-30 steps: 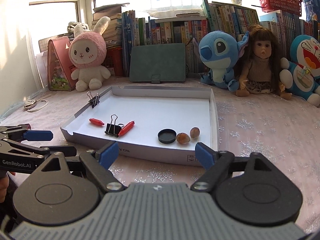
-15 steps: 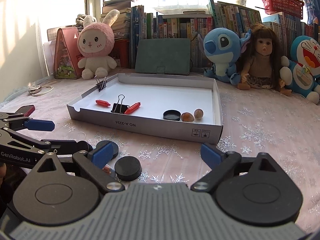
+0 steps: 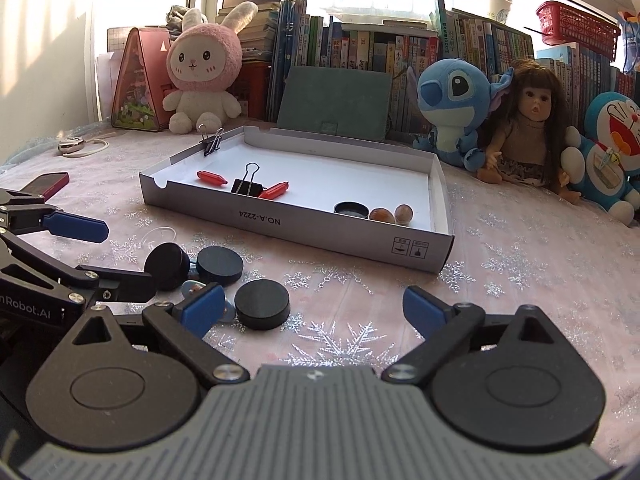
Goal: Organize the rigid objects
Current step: 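Withdraw both tools from the tray toward the remaining black pucks, then close the left tool on a black puck and lift it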
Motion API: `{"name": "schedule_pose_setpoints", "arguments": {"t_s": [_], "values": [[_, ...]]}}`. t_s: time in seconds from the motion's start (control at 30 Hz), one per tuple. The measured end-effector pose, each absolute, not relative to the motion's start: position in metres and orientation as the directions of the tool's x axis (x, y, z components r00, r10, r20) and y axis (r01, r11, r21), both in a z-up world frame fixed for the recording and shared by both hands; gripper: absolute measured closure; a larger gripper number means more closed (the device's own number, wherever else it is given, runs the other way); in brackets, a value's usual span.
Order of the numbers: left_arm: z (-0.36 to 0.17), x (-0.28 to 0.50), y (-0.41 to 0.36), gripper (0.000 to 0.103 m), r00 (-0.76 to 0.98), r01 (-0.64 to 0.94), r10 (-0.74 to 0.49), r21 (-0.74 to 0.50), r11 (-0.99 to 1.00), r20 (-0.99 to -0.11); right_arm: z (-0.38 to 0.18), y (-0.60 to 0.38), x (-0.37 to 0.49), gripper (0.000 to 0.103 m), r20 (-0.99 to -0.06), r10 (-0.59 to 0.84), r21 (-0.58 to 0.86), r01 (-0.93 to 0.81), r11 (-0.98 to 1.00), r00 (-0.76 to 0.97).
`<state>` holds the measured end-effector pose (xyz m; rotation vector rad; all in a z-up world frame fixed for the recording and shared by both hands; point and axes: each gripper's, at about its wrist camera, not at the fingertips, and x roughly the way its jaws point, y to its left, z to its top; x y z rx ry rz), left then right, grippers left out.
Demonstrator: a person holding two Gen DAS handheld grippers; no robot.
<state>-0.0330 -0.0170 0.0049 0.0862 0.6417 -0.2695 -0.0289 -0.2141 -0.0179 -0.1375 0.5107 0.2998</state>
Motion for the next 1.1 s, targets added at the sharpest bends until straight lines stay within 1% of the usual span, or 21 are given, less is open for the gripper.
{"name": "schedule_pose_setpoints", "arguments": {"t_s": [0.03,0.07,0.13,0.17,0.2,0.27,0.3,0.37,0.57,0.63,0.67,0.83,0.9,1.0,1.07,1.1], "values": [[0.005,-0.033,-0.017,0.024,0.768,0.273,-0.221,-0.005,0.962,-0.601,-0.018,-0.214,-0.030,0.003,-0.499,0.245,-0.060,-0.315,0.947,0.831],[0.006,-0.033,-0.017,0.029,0.770,0.270,-0.220,-0.006,0.963,-0.599,-0.018,-0.215,-0.030,0.003,-0.498,0.241,-0.064,-0.313,0.948,0.833],[0.009,-0.035,-0.018,0.042,0.776,0.263,-0.214,-0.005,0.965,-0.593,-0.018,-0.216,-0.031,0.003,-0.497,0.231,-0.072,-0.305,0.950,0.836],[0.010,-0.037,-0.019,0.053,0.774,0.272,-0.221,-0.004,0.962,-0.594,-0.018,-0.217,-0.031,0.003,-0.498,0.228,-0.075,-0.303,0.950,0.836],[0.012,-0.038,-0.021,0.058,0.764,0.294,-0.237,-0.003,0.956,-0.600,-0.018,-0.218,-0.032,0.003,-0.501,0.223,-0.079,-0.301,0.950,0.836],[0.014,-0.041,-0.023,0.059,0.746,0.329,-0.273,-0.020,0.944,-0.608,-0.018,-0.220,-0.033,0.003,-0.507,0.213,-0.090,-0.297,0.951,0.835],[0.014,-0.041,-0.025,0.062,0.731,0.349,-0.298,-0.040,0.936,-0.614,-0.018,-0.221,-0.033,0.003,-0.509,0.207,-0.098,-0.295,0.950,0.835],[0.014,-0.040,-0.027,0.064,0.714,0.358,-0.322,-0.071,0.931,-0.622,-0.018,-0.222,-0.034,0.003,-0.511,0.196,-0.111,-0.290,0.951,0.837],[0.010,-0.028,-0.035,0.064,0.739,0.308,-0.270,-0.047,0.950,-0.617,-0.019,-0.224,-0.037,0.003,-0.511,0.186,-0.118,-0.283,0.952,0.840],[0.009,-0.023,-0.038,0.067,0.743,0.303,-0.267,-0.048,0.952,-0.613,-0.020,-0.223,-0.037,0.003,-0.511,0.182,-0.122,-0.280,0.952,0.840],[0.008,-0.020,-0.039,0.072,0.744,0.300,-0.264,-0.047,0.953,-0.613,-0.020,-0.223,-0.037,0.003,-0.512,0.181,-0.123,-0.280,0.952,0.840],[0.012,-0.020,-0.039,0.073,0.751,0.300,-0.262,-0.040,0.953,-0.606,-0.021,-0.224,-0.038,0.003,-0.517,0.182,-0.124,-0.284,0.951,0.836],[0.015,-0.024,-0.036,0.073,0.753,0.304,-0.264,-0.038,0.952,-0.603,-0.021,-0.224,-0.037,0.006,-0.522,0.173,-0.122,-0.274,0.954,0.835],[0.018,-0.029,-0.028,0.073,0.760,0.290,-0.249,-0.030,0.957,-0.601,-0.023,-0.225,-0.034,0.011,-0.534,0.155,-0.112,-0.252,0.961,0.831],[0.020,-0.031,-0.022,0.073,0.766,0.270,-0.231,-0.026,0.962,-0.600,-0.023,-0.226,-0.032,0.017,-0.541,0.167,-0.086,-0.252,0.964,0.824],[0.020,-0.033,-0.018,0.073,0.770,0.259,-0.220,-0.021,0.966,-0.600,-0.023,-0.226,-0.031,0.018,-0.544,0.176,-0.074,-0.256,0.964,0.821]]}}
